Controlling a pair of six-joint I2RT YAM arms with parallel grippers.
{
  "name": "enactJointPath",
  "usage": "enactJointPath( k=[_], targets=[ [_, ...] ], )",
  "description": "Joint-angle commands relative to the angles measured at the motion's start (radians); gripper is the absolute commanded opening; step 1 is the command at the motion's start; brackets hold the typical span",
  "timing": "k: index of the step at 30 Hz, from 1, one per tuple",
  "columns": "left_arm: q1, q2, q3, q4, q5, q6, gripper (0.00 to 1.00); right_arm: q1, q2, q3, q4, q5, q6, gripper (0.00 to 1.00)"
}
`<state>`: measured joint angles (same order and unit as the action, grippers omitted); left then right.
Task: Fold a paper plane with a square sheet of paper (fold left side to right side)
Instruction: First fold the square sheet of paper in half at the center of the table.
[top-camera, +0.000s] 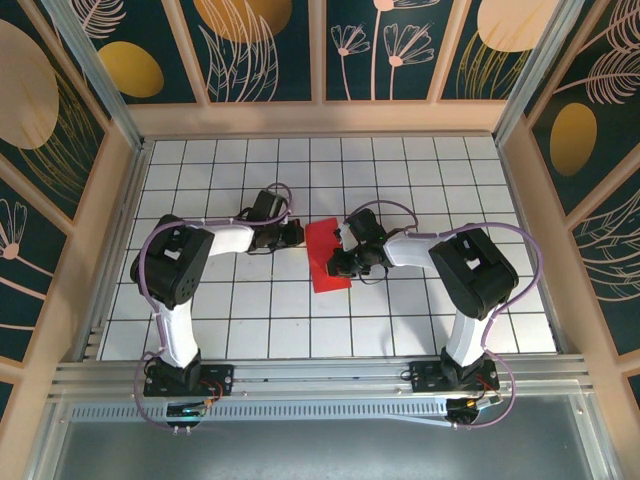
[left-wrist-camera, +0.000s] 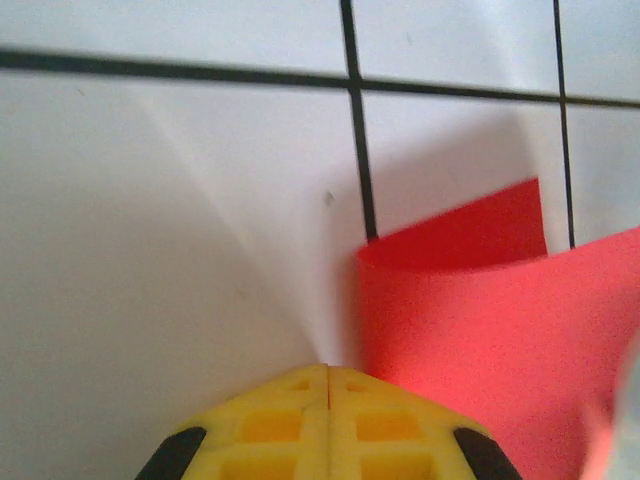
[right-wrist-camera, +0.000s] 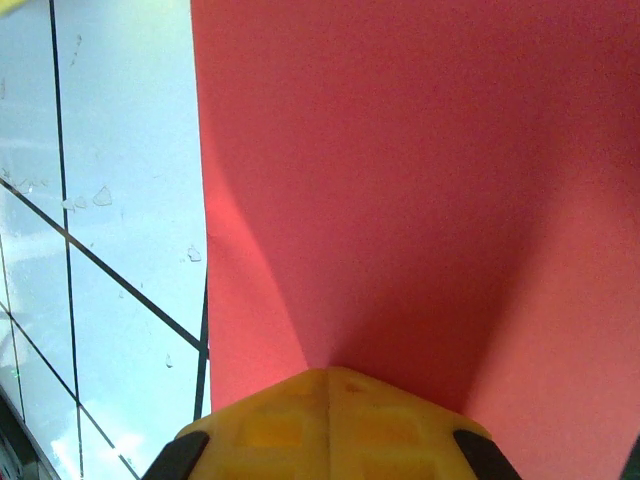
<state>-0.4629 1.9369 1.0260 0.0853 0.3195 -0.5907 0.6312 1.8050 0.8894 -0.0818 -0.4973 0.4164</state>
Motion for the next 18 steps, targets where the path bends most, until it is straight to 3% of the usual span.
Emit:
enactJointPath(
  k=[1, 7, 12, 18],
  targets=[
    [0.021, 0.034, 0.051, -0.052, -0.033, 0.046, 0.01, -0.003, 0.068, -0.040, -0.126, 0.116, -0.027, 0.00],
    [0.023, -0.073, 0.013, -0.074, -0.062, 0.066, 0.01, -0.002, 0.065, -0.033, -0.123, 0.112, -0.024, 0.00],
    [0.010, -0.208, -0.142, 0.061, 0.071, 0.028, 0.02, -0.002, 0.070, -0.029, -0.116, 0.105, -0.022, 0.00],
    [-0.088, -0.192, -0.179, 0.140, 0.146, -0.014, 0.02, -0.002, 0.070, -0.036, -0.112, 0.106, -0.017, 0.00]
  ],
)
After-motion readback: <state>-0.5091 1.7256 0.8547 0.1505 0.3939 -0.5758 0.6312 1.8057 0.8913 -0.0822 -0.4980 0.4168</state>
